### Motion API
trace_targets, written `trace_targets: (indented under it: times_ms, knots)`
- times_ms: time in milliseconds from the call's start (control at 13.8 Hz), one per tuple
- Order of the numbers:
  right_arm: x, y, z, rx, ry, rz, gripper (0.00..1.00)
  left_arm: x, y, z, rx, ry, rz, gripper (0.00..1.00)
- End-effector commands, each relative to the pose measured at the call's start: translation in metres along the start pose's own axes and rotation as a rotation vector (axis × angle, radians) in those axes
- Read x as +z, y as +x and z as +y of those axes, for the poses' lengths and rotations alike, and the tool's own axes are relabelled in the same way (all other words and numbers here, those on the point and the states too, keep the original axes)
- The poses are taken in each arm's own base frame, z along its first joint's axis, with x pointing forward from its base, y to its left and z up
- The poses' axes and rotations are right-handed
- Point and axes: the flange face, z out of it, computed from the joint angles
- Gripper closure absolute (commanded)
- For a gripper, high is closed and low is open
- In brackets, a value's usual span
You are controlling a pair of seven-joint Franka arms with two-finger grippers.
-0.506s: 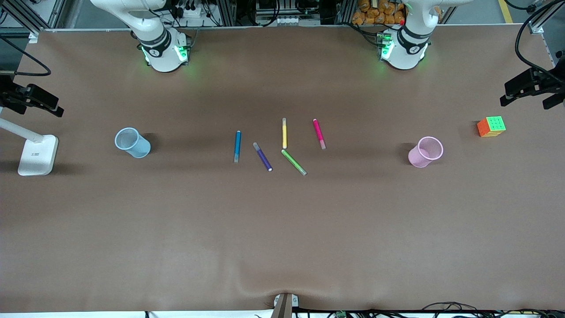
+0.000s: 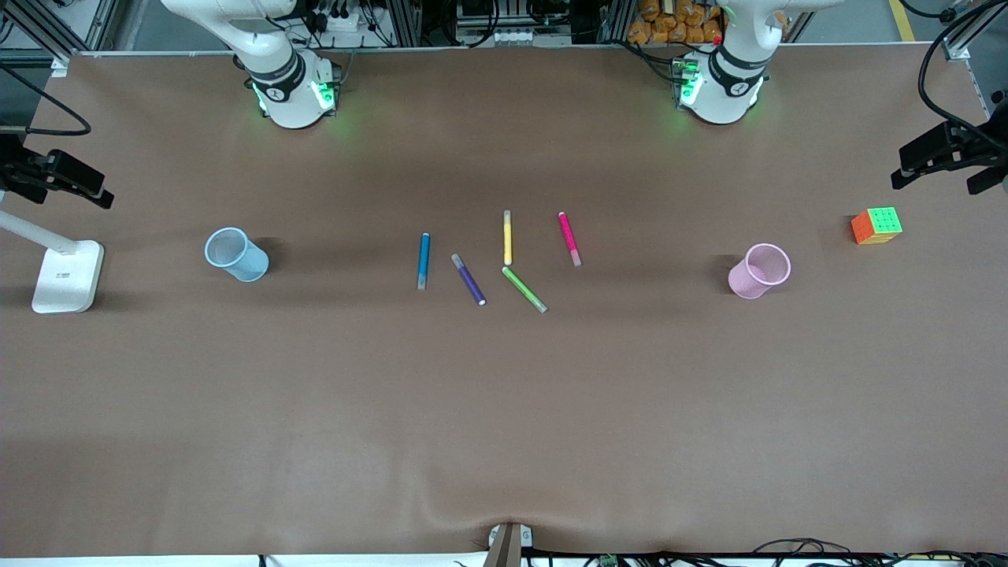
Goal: Place pink and blue markers in matching cups
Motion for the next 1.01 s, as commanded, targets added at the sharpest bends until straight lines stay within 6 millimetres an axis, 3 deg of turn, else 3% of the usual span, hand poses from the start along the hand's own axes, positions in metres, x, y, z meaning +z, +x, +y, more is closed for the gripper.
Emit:
trace_targets:
  times_ms: [0, 72, 362, 940]
  knots:
    - [-0.004, 0.002, 0.002, 0.014, -0.003, 0.004, 0.00, 0.014, 0.004, 0.005, 0.022, -0.014, -0.050, 0.00]
    - [-0.004, 0.002, 0.002, 0.014, -0.003, 0.004, 0.00, 0.018, 0.007, 0.010, 0.031, -0.017, -0.057, 0.00]
    - [-0.004, 0.002, 0.002, 0.014, -0.003, 0.004, 0.00, 0.077, 0.039, 0.044, 0.076, -0.013, -0.160, 0.00]
    - [-0.004, 0.002, 0.002, 0.014, -0.003, 0.004, 0.00, 0.127, 0.062, 0.115, 0.032, -0.034, -0.201, 0.00]
